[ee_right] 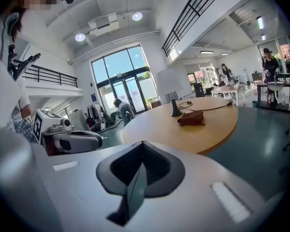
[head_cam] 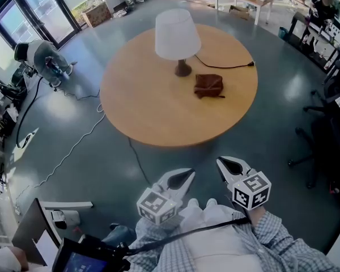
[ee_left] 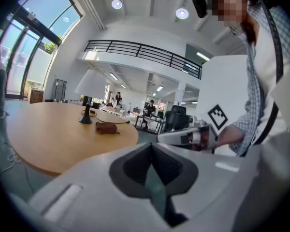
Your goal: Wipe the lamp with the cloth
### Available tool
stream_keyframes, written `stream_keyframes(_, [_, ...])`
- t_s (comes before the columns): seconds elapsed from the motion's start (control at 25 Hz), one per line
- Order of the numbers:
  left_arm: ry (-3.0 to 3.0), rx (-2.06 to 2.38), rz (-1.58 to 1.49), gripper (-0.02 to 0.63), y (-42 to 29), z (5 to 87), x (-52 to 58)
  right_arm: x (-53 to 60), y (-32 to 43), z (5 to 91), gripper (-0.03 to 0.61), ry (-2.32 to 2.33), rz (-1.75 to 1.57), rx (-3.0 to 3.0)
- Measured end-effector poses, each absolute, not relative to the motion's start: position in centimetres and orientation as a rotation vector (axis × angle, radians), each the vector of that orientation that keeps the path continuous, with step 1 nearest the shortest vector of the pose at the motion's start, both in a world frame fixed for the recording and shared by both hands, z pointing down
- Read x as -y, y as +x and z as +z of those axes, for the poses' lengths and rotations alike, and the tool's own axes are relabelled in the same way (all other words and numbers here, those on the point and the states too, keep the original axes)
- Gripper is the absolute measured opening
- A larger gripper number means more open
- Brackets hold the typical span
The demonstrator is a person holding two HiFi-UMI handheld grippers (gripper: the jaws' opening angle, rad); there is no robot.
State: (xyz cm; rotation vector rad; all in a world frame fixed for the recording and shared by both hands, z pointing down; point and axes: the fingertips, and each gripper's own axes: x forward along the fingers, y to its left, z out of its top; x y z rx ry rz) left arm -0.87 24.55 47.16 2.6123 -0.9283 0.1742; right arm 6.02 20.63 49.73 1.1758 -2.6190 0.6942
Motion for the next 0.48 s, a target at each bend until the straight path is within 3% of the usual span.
stream_keyframes(0.48, [2.609,0.965,0.163,0.005,0.4,46.9,-23.5,-19.6,8.4,49.3,0.003,1.191,0.710,2.637])
